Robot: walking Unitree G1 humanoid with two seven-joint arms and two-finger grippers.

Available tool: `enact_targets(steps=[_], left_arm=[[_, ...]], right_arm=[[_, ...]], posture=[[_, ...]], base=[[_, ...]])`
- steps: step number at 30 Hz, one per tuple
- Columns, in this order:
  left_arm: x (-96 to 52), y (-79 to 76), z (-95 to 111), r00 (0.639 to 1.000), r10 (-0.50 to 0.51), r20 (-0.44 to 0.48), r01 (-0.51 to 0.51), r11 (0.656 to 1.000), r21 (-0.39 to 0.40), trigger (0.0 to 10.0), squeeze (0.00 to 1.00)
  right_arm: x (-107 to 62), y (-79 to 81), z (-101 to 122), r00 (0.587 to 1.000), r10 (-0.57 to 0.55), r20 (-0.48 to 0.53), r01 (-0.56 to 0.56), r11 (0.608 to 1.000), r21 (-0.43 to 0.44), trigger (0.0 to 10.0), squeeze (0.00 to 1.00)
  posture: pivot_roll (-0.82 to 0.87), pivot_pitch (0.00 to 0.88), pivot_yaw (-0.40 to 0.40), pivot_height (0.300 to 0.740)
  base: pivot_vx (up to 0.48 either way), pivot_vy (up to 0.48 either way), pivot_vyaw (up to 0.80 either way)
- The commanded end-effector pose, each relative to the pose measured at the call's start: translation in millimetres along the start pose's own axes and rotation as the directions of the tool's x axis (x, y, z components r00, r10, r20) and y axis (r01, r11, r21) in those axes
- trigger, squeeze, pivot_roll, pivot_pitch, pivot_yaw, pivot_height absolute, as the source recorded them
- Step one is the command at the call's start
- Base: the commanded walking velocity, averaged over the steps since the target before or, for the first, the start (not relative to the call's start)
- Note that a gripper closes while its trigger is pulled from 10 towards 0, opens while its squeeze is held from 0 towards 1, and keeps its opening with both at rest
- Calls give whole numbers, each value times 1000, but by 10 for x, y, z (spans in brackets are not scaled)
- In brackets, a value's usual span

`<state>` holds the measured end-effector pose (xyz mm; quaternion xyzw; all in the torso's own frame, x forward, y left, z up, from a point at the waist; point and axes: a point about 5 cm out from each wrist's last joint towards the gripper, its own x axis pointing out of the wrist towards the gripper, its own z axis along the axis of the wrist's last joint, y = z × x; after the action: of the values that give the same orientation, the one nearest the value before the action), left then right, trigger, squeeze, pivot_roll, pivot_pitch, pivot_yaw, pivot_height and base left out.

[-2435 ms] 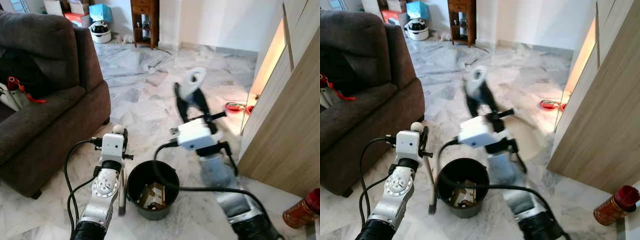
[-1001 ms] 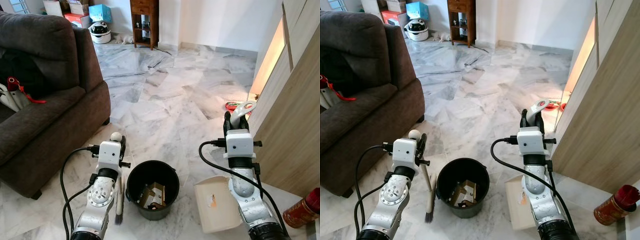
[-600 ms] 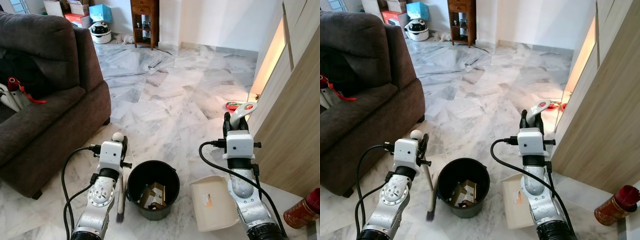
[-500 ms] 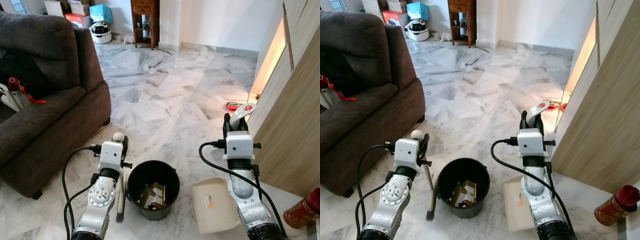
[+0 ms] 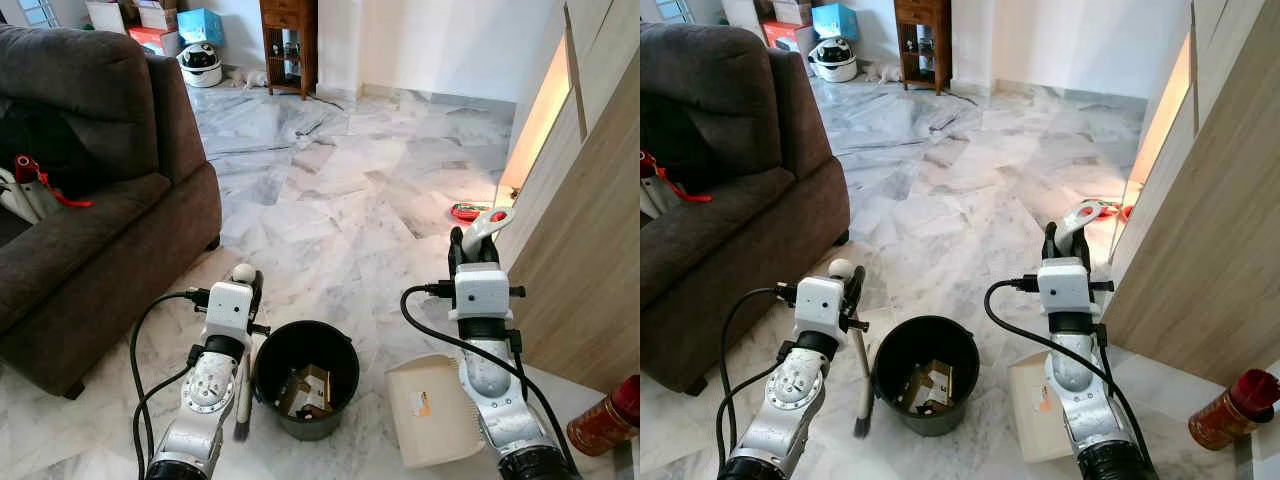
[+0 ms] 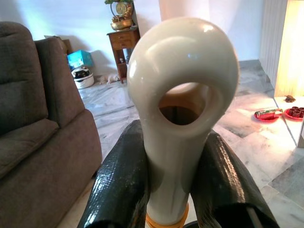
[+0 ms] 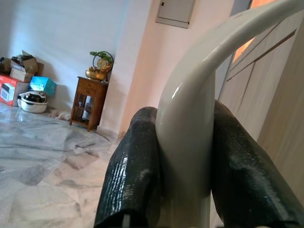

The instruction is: Sweep floor

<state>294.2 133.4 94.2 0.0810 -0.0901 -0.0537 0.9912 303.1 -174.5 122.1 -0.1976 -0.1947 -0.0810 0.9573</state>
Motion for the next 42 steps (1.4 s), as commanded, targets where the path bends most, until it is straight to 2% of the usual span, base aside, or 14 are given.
enact_targets(steps=[1,12,20,42], left_arm=[[56,-18,113,997,-14,72,13,1000,10,10000,0],[89,2,147,996,-3,84,2,1000,9,10000,0],[75,56,139,997,17,77,-19,1000,17,10000,0],[94,-7,140,998,11,66,-11,1000,2,10000,0]], right_arm=[[83,-22,73,999,-5,44,5,1000,3,10000,0],[95,-16,75,999,9,45,-9,1000,8,10000,0],[52,81,85,999,29,38,-30,999,30,10000,0],[37,103,102,999,34,31,-36,998,58,10000,0]], posture=[[22,0,40,740],[39,0,37,740],[44,0,40,740],[25,0,48,740]], base=[[-285,0,0],[-285,0,0],[-283,0,0],[-254,0,0]])
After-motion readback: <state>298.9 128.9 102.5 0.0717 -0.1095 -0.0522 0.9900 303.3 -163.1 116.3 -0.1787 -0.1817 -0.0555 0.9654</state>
